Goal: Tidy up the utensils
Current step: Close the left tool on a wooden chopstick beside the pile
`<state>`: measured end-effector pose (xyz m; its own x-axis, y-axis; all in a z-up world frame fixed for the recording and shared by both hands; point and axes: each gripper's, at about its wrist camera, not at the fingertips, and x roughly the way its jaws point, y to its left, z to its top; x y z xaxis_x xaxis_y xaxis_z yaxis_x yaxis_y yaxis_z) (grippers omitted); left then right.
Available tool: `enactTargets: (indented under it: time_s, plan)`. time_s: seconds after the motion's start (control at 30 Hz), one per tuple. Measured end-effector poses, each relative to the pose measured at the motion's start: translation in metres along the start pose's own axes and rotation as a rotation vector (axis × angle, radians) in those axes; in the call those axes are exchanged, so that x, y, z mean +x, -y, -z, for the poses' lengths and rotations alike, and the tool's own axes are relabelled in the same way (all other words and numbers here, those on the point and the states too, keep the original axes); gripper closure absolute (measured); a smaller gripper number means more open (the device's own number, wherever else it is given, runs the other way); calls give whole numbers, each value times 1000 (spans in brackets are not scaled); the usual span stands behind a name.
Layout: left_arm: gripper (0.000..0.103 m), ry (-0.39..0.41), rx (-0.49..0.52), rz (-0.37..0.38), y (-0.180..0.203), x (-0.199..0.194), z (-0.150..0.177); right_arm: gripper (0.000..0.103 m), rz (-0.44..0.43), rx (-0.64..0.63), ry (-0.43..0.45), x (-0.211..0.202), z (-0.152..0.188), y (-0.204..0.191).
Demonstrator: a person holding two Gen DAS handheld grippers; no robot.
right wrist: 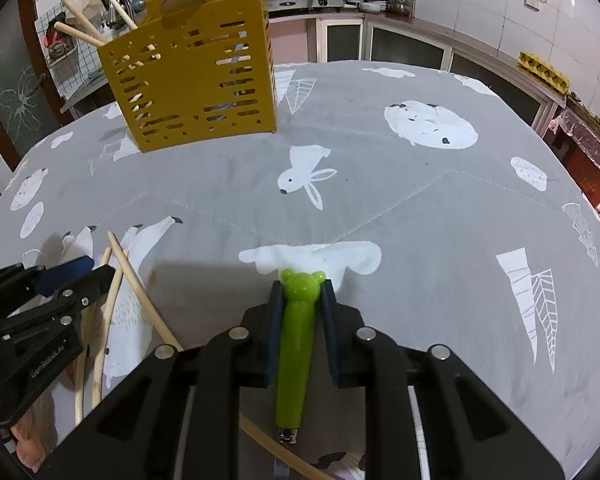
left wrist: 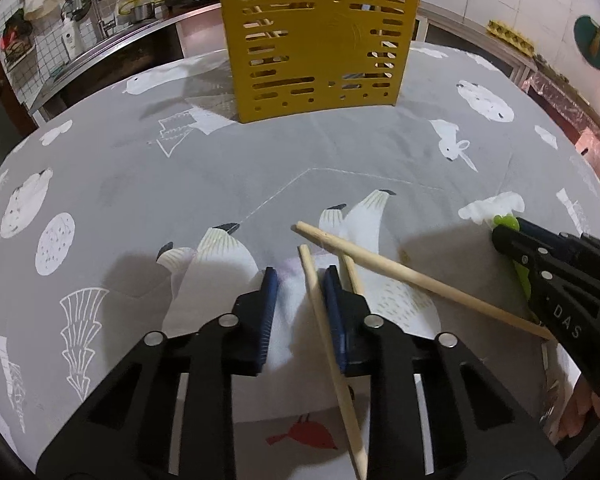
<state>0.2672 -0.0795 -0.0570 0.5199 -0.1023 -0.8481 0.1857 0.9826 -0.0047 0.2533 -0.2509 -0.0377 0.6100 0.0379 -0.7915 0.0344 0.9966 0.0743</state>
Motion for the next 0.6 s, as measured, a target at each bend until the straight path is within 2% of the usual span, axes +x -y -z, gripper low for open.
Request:
enactTargets:
  time_s: [0.1,0.23,0.27,0.47,0.6]
  plan:
    - [97,5,-34,33,-7,-2,-2,84,3,-7,25,-7,0,-1]
    - [98,27,-73,74,-18,-8,-3,84,-14,1,72,-21,-4,1]
    - [103,40,-77,72,-20,-12,-3,84,-16,3,79,-24,-5,2]
    - [103,133,-98,70,-34,-39,-5,84,-34,11,140,-40,-13,3]
    - [103,94,-104,111,-34,-39,-4,84,-44,2,146,-40,-14,0]
